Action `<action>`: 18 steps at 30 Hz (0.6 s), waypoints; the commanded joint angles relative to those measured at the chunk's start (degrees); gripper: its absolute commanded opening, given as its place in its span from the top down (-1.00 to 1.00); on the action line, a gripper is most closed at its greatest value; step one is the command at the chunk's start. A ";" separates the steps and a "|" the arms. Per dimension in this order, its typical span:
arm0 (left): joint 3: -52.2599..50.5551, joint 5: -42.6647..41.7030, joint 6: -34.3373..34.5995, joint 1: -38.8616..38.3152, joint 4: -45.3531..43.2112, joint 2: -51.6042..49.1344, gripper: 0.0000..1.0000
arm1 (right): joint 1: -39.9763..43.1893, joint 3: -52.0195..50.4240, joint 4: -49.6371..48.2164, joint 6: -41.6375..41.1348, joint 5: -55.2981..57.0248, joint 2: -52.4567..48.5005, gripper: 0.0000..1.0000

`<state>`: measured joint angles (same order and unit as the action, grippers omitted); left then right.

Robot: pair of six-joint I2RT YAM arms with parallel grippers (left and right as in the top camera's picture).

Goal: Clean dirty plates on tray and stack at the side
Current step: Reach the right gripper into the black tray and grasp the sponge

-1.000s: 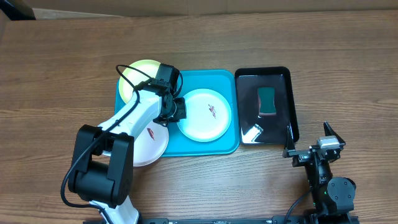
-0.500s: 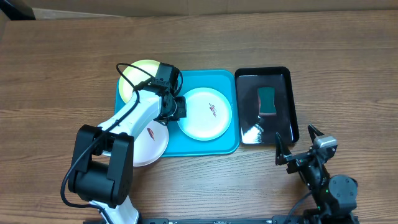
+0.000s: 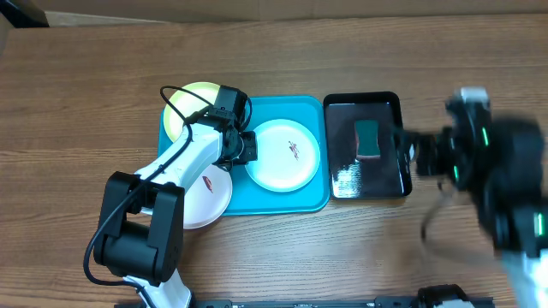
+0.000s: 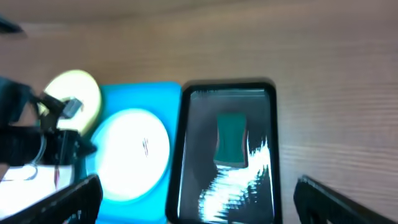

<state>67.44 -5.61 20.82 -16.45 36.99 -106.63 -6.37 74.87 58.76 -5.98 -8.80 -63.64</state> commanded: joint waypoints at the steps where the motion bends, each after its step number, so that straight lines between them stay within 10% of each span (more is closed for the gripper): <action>1: 1.09 0.20 -0.28 0.42 -0.15 -0.50 0.84 | 0.17 9.90 5.60 0.22 -0.52 -10.36 -1.00; 18: 1.09 0.24 -0.50 0.39 -0.24 -0.52 0.81 | -0.35 12.04 5.62 0.42 0.90 -39.32 -0.43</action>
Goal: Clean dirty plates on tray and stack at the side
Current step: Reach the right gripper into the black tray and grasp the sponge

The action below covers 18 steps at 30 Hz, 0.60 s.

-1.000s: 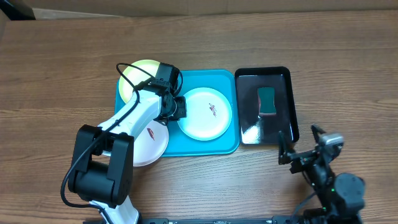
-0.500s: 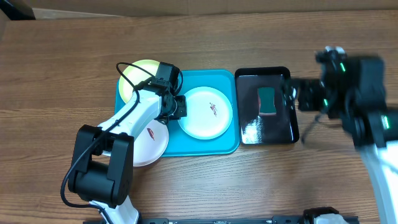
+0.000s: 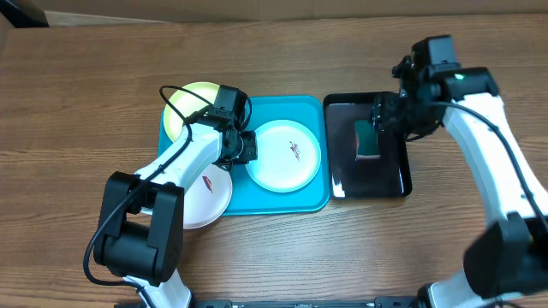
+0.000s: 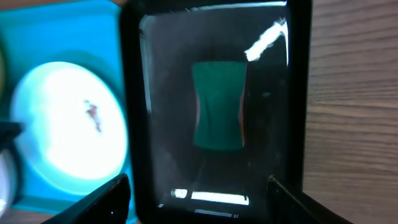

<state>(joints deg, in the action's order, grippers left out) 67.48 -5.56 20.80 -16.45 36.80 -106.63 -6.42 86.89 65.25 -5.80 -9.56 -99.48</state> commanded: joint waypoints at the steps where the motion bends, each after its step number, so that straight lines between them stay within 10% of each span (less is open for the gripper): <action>1: 1.05 0.20 -0.48 0.39 -0.04 -0.52 0.81 | -0.55 -0.57 -1.62 0.24 2.16 -4.74 -0.43; 18: 1.05 0.17 -0.50 0.39 0.00 -0.52 0.78 | -4.85 -7.96 -13.99 0.04 6.25 -11.76 -0.31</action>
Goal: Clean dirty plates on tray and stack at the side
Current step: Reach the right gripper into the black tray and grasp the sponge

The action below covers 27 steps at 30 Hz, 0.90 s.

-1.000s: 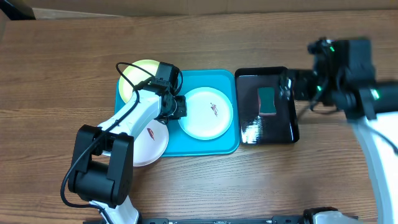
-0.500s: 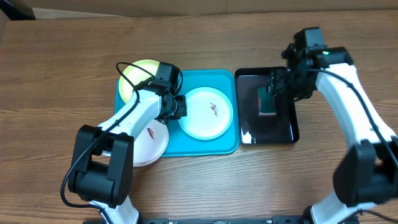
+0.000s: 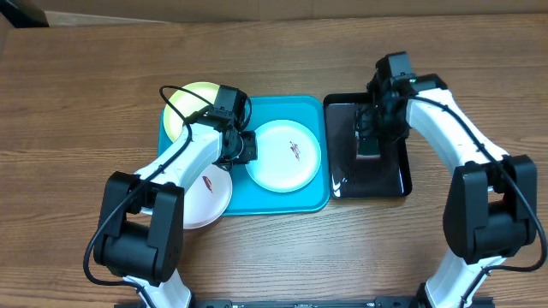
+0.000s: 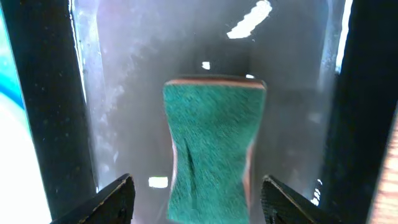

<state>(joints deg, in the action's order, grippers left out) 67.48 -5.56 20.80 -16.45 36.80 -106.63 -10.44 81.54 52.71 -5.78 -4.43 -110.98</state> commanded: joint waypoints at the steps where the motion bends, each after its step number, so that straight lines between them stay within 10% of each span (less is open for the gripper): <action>1: 1.03 0.17 -0.50 0.39 0.00 -0.52 0.78 | -0.96 -3.43 -2.19 0.00 2.12 -0.26 -0.30; 21: 1.05 0.15 -0.48 0.39 0.00 -0.52 0.75 | -1.62 -8.52 -9.07 -0.02 4.35 -0.26 -0.08; 27: 1.05 0.15 -0.48 0.39 -0.04 -0.52 0.75 | -1.62 -8.50 -8.96 -0.02 4.33 -0.26 0.57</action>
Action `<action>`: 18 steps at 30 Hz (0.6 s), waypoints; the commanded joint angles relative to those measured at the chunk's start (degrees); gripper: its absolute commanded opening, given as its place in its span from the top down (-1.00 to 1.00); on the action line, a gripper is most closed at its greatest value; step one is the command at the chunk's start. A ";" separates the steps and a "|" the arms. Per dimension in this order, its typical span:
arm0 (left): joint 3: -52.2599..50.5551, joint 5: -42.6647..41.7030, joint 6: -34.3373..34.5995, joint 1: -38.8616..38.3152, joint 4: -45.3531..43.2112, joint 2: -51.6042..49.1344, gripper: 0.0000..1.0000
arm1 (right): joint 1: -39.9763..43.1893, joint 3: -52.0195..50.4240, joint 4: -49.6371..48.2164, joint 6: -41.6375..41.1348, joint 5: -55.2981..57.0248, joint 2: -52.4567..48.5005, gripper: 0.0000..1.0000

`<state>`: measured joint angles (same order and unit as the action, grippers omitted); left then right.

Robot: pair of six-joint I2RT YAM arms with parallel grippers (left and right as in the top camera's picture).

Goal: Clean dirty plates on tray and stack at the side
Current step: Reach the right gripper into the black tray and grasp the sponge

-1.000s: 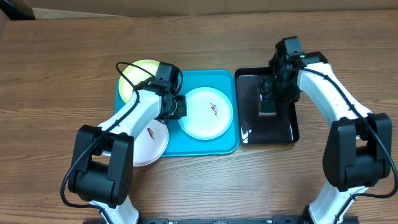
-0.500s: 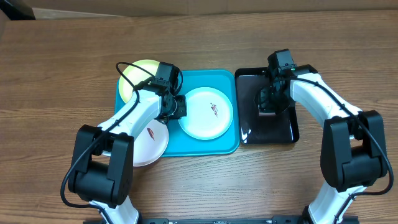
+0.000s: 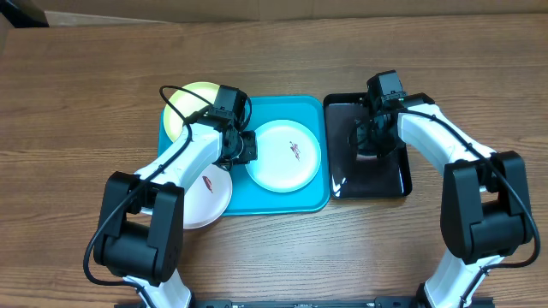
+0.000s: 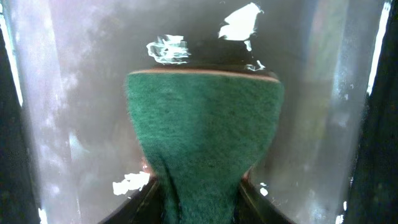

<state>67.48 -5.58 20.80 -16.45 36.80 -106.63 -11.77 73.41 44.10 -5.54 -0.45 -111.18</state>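
Note:
A white plate [image 3: 284, 154] with a small red smear lies on the blue tray [image 3: 312, 198]. My left gripper [image 3: 246, 147] sits at that plate's left rim; its jaws are too small to read from overhead. A green sponge [image 4: 205, 118] lies in the wet black tray [image 3: 390, 184]. My right gripper [image 4: 200, 202] is down in the black tray and shut on the sponge, whose near end is pinched narrow between the fingers [image 4: 152, 196]. From overhead the right gripper [image 3: 370, 143] covers most of the sponge.
A yellow-green plate [image 3: 184, 107] lies at the blue tray's upper left corner. Another white plate [image 3: 205, 195] with a red smear lies at its lower left, partly under my left arm. Bare wooden table [image 3: 86, 103] surrounds both trays.
My right gripper has come down onto the sponge and shut on it, squeezing its near end. The left arm and the plates have not moved.
My right arm was blurred at the right, away from the black tray. Then it hung over the tray with jaws wide open, then lower with the sponge between them, and now it grips the sponge. My left gripper stayed at the white plate's rim throughout.

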 commanded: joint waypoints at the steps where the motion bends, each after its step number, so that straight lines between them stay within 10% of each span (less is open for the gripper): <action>1: 1.05 0.17 -0.48 0.39 -0.04 -0.52 0.75 | -0.28 -0.15 -0.11 -0.26 0.33 0.00 0.67; 18: 0.63 0.26 -0.48 0.39 0.07 -0.85 0.71 | -1.07 11.76 15.91 -0.26 0.39 9.64 0.93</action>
<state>67.48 -5.58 20.80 -16.45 36.82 -106.63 -12.47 83.59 59.24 -5.93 -0.43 -104.16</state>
